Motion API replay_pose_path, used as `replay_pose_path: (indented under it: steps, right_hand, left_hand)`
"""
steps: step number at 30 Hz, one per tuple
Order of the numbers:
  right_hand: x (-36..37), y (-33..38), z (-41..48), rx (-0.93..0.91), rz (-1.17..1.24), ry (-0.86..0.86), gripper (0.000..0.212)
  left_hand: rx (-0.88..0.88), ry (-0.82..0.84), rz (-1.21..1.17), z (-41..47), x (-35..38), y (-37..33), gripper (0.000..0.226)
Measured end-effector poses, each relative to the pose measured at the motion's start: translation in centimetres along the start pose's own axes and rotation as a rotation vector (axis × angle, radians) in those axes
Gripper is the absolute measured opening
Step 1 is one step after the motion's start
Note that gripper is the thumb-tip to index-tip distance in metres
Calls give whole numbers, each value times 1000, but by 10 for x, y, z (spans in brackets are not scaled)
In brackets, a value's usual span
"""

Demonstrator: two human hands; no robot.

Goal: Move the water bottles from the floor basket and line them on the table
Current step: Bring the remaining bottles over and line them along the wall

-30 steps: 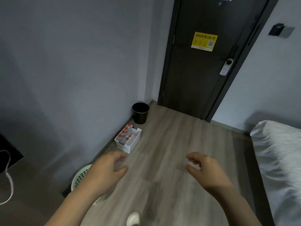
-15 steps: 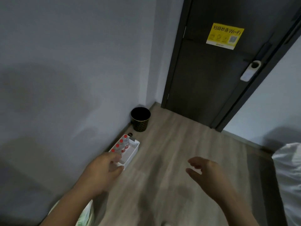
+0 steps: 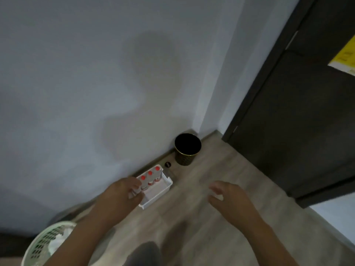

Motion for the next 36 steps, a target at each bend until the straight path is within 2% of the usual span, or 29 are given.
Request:
replay_pose_path:
  steps: [4, 8, 11, 17, 27, 36]
  right_hand:
    - [-5, 9, 69, -47, -20, 102, 37]
    - [-3, 20, 141, -76, -74, 155, 33]
    - [0, 29, 189, -87, -99, 204, 31]
    - [-2, 55, 266, -145, -146, 273, 29]
    - [10, 85, 374, -315, -194, 430, 23]
    - [27, 72, 449, -430, -302, 604, 36]
  left_hand:
    - [-101, -58, -14, 50, 4, 5, 30]
    - [-143, -5, -36, 115, 15, 13, 28]
    - [-190, -31, -70, 157, 14, 29, 33]
    - [-246, -64, -92, 221, -1, 36, 29]
    - [-454, -167, -127, 262, 9, 35, 30]
    - [-667, -257, -200, 277, 59, 16, 33]
Point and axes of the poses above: each hand's wrist, its own z-axis towards the middle knuckle, its own x-axis out of the palm, y = z × x, the point moved 8 cm from there along z, towards the middle knuckle, and after that the axes turned 11 degrees about x, right-handed, at the moved point
